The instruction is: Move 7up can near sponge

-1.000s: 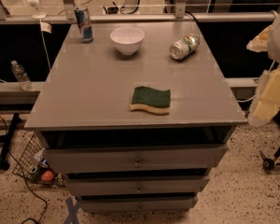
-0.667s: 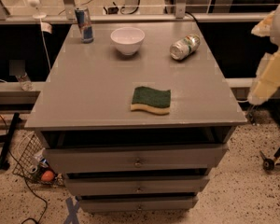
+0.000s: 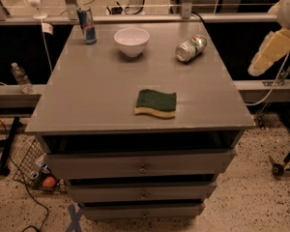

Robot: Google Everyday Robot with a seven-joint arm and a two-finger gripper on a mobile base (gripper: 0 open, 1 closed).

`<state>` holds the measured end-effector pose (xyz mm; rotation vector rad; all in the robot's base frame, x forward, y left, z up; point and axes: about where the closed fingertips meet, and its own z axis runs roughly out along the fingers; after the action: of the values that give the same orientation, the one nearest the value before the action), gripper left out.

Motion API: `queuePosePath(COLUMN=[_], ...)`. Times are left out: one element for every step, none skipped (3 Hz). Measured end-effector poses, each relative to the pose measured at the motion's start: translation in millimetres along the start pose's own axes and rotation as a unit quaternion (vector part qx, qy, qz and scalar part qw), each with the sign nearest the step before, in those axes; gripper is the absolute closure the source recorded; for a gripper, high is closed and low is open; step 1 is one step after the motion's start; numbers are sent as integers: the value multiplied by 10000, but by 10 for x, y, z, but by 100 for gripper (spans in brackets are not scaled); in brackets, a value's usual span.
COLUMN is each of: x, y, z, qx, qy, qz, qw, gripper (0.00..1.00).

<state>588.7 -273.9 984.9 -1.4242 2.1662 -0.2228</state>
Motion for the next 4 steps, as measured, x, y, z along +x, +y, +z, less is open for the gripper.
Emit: queuePosePath(x=[-102, -287, -510, -682], y=[-224, -394, -494, -579], z=[332, 711, 1031, 1269], qx=[10, -127, -299, -318], qy=[-154, -246, -336, -345], qz=[250, 272, 181, 321], qw=[9996, 9992, 9988, 9984], gripper=[0, 0, 0, 0])
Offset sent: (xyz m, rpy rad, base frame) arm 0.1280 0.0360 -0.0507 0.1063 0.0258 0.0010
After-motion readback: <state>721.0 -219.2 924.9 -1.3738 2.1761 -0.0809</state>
